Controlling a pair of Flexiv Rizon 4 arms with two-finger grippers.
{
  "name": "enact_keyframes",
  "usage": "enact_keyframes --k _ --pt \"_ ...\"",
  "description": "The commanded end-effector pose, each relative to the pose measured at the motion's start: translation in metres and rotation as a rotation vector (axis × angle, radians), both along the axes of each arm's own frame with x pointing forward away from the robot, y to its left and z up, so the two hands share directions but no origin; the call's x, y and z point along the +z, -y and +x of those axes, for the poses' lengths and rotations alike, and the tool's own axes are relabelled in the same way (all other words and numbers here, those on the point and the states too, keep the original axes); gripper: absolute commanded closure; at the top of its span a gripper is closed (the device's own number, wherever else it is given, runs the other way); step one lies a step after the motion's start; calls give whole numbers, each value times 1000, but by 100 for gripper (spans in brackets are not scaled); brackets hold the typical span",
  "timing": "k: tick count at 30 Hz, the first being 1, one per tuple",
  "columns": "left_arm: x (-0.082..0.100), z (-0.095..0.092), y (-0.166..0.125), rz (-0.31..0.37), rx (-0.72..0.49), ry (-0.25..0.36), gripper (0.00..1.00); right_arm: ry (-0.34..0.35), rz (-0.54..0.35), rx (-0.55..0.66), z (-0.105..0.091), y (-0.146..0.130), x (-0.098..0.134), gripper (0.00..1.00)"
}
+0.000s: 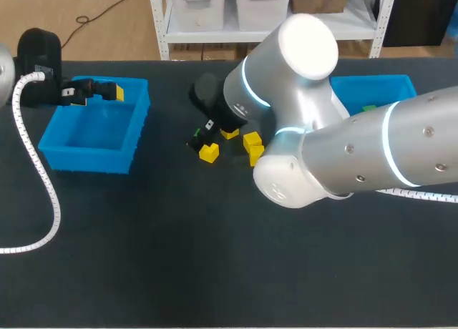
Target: Put the green cubes in the right bin and the yellow cubes in the left bin.
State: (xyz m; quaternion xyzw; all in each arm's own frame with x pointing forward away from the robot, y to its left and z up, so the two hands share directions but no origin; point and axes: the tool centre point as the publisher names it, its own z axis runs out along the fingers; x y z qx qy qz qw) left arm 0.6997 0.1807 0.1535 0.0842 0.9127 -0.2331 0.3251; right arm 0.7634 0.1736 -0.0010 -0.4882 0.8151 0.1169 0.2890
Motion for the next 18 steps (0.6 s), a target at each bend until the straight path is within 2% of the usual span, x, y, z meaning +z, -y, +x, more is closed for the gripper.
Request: enact_keyframes --k 1,11,14,18 --pt "-2 0 -3 -12 -9 8 0 16 -1 -22 -4 1 -1 100" --pt "-2 0 -3 -12 -9 8 0 25 10 -44 -6 6 7 100" --pt "-2 0 -3 -12 -9 8 0 38 30 -53 -6 9 17 100" --pt "-2 0 -3 -12 -9 8 0 69 81 -75 -5 20 45 100"
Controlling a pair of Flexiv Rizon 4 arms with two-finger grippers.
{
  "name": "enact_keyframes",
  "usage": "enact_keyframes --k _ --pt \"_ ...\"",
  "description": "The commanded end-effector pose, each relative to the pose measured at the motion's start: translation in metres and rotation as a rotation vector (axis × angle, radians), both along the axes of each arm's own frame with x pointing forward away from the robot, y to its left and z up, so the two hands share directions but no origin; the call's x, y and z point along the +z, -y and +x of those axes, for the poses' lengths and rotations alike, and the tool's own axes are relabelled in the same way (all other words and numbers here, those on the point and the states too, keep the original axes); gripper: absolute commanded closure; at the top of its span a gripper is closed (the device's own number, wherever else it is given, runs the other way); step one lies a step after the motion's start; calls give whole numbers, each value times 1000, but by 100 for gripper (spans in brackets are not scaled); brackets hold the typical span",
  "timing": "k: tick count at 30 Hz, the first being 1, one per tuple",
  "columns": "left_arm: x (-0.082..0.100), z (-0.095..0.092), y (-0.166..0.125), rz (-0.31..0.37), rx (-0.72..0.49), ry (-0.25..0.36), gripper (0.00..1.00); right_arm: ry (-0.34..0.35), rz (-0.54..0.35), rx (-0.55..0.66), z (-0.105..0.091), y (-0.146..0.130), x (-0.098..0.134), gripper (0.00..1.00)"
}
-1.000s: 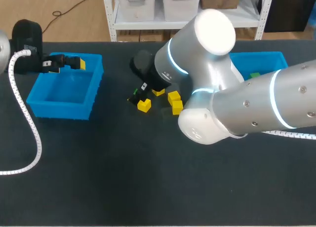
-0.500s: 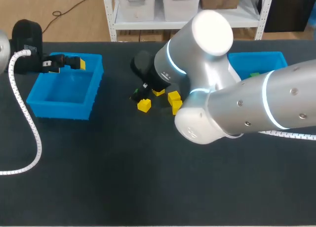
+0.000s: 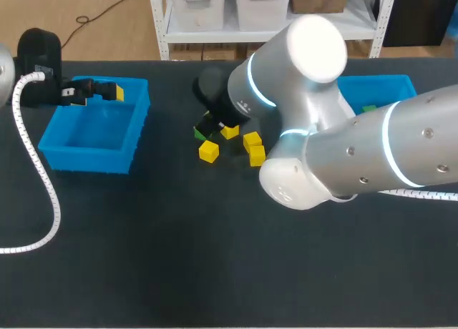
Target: Put the green cubes in the right bin and the yellow cubes in the left bin.
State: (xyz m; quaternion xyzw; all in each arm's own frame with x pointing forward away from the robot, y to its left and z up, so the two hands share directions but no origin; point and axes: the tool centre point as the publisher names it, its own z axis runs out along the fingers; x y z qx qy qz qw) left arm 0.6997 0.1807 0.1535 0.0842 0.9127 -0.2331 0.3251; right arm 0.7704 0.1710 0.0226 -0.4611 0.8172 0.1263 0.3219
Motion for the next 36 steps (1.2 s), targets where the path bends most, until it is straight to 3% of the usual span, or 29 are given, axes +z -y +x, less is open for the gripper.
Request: enact_keyframes --k 1,6,11,17,23,28,36 --pt "-2 0 -3 -12 -9 8 0 43 33 -38 -11 21 31 100" --pt "-2 0 -3 -12 -9 8 0 112 123 -118 -3 60 83 100" --pt "-2 0 -3 -12 -9 8 0 174 177 -279 12 136 121 100" --pt "-2 0 -3 -12 -9 8 0 212 191 -516 31 244 134 100" --pt "-2 0 -3 -12 -9 8 0 205 201 -687 23 327 132 100" --pt "-2 0 -3 -12 -9 8 0 174 175 -747 9 359 118 100" --pt "-2 0 -3 -12 -9 8 0 150 135 -768 3 366 102 100"
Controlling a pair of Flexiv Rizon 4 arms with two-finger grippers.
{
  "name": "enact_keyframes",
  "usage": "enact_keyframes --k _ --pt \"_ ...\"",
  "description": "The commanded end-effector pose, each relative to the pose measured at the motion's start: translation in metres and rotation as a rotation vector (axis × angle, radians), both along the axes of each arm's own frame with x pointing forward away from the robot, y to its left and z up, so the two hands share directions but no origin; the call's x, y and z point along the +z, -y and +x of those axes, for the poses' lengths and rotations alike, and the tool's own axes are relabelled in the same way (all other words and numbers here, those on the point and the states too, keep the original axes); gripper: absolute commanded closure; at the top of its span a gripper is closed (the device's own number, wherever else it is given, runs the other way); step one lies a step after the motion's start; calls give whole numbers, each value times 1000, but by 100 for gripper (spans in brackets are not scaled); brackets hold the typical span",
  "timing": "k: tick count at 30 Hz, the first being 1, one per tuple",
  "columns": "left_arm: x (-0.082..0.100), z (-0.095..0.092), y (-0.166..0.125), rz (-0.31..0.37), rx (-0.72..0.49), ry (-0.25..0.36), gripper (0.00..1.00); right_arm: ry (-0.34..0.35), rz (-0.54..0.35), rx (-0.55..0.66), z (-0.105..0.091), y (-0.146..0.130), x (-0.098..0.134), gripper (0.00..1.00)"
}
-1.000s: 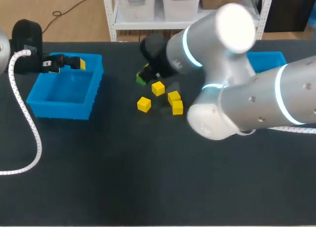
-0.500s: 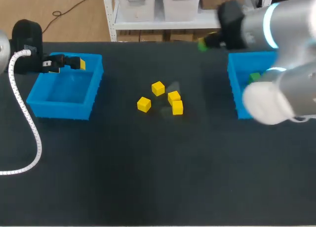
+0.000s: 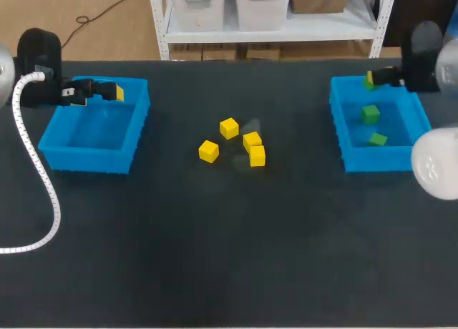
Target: Put the green cubes in the right bin and the yellow cubes in the left bin.
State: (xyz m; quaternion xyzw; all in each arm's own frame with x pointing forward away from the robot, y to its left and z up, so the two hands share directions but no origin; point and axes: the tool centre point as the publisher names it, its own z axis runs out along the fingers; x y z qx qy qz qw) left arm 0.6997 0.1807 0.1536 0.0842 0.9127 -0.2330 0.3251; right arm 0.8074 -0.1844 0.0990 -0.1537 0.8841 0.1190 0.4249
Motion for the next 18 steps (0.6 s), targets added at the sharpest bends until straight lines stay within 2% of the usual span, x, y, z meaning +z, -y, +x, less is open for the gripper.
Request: enact_keyframes --k 1,6,7,8,10,15,18 --pt "-2 0 -3 -12 -9 8 0 23 -147 -174 -34 10 24 100" --pt "-2 0 -3 -12 -9 8 0 -1 -155 -167 -36 11 14 100" --pt "-2 0 -3 -12 -9 8 0 -10 -161 -155 -37 10 11 97" --pt "-2 0 -3 -12 -9 8 0 -16 -172 -146 -39 8 8 74" --pt "-2 0 -3 -12 -9 8 0 -7 -171 -130 -44 4 4 0" --pt "-2 0 -3 -12 -9 8 0 -9 -158 -88 -54 -2 -2 0" --pt "-2 0 -3 -12 -9 8 0 -9 -158 -88 -54 -2 -2 0"
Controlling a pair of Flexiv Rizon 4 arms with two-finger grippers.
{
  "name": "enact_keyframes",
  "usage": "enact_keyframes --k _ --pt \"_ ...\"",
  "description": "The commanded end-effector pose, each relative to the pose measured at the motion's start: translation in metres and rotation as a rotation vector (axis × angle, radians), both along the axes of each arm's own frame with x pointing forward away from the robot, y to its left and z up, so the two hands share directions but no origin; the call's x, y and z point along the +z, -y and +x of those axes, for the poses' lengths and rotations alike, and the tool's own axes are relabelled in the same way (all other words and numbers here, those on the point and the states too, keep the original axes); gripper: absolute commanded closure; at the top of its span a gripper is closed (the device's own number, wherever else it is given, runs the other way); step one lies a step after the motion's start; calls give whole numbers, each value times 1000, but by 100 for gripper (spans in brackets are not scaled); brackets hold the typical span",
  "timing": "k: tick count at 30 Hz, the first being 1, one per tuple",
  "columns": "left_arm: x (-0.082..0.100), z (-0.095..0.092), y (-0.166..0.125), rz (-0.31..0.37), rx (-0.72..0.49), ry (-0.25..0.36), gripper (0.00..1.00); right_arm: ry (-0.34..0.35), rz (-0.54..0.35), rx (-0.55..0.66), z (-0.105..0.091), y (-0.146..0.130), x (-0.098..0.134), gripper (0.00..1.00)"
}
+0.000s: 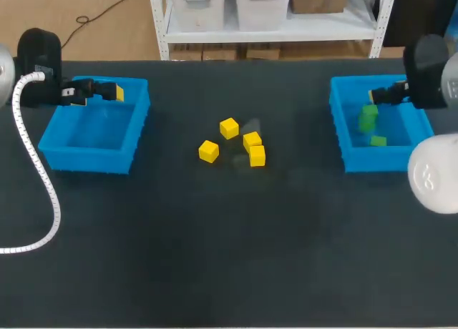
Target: Put the green cubes in the right bin and the yellow cubes in the left bin.
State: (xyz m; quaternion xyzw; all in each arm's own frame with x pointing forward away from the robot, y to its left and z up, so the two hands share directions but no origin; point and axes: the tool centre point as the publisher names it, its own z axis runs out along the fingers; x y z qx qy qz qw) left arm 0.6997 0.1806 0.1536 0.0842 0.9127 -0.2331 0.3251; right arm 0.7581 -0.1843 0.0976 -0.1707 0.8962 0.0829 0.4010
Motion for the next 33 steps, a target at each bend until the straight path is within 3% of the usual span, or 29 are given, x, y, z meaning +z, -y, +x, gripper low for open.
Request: enact_keyframes --k 1,27,29,33 --pt "-2 0 -3 -12 -9 8 0 32 -72 -87 -5 -2 0 0" --pt "-2 0 -3 -12 -9 8 0 32 -72 -87 -5 -2 0 0" --pt "6 6 -4 57 -15 -5 0 32 -72 -87 -5 -2 0 0" --pt "20 22 10 103 -61 -25 0 32 -72 -87 -5 -2 0 0"
